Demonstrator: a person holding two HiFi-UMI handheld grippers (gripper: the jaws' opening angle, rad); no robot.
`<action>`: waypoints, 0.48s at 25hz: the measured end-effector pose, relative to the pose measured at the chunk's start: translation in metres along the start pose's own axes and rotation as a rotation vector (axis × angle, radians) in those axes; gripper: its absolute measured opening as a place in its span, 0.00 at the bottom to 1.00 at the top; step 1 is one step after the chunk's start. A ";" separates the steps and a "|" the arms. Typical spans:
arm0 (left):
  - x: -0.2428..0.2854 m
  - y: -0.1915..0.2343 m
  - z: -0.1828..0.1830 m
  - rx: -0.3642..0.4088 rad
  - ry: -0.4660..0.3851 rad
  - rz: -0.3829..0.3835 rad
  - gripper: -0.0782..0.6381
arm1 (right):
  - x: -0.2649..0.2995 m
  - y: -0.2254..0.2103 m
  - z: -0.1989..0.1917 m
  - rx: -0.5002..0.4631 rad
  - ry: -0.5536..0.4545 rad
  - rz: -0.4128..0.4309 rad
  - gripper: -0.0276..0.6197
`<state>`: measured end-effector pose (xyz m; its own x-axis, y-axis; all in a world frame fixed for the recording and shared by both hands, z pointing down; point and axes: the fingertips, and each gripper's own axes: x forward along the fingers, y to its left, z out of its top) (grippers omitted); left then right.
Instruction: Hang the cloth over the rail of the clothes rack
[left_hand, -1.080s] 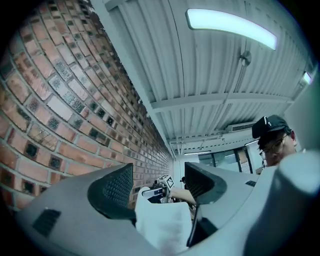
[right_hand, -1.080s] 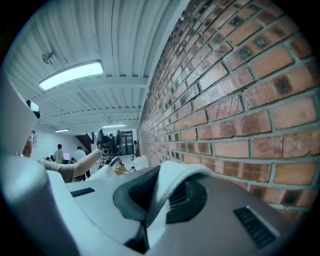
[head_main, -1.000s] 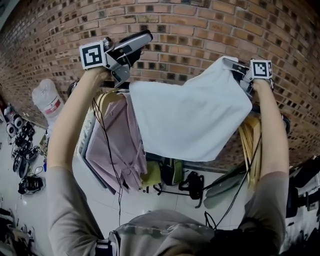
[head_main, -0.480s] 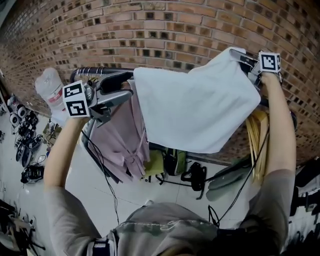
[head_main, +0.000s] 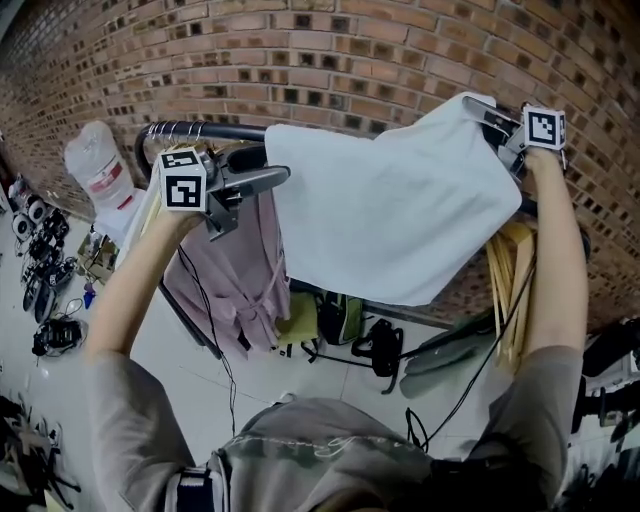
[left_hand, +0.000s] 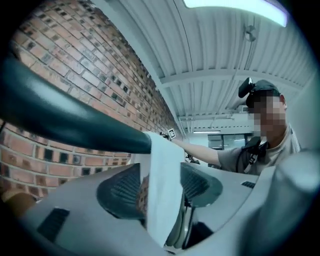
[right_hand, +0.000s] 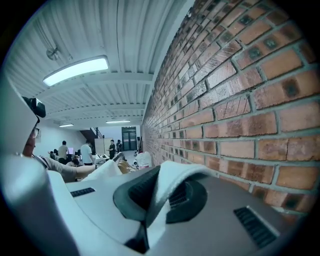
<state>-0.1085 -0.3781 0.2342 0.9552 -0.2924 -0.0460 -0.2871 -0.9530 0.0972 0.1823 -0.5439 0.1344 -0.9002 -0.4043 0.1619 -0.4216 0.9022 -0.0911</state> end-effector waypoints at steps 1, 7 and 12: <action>0.002 -0.003 0.000 -0.012 0.001 -0.023 0.39 | 0.000 -0.001 -0.001 -0.004 0.002 -0.004 0.07; 0.006 -0.001 0.002 -0.080 -0.003 -0.051 0.14 | 0.002 0.003 0.002 0.005 0.004 0.018 0.08; 0.000 -0.004 0.001 -0.106 -0.005 -0.085 0.13 | 0.007 0.010 0.002 0.091 -0.027 0.066 0.08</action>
<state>-0.1074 -0.3741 0.2332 0.9752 -0.2118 -0.0637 -0.1958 -0.9607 0.1967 0.1717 -0.5383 0.1327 -0.9286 -0.3491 0.1258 -0.3679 0.9103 -0.1895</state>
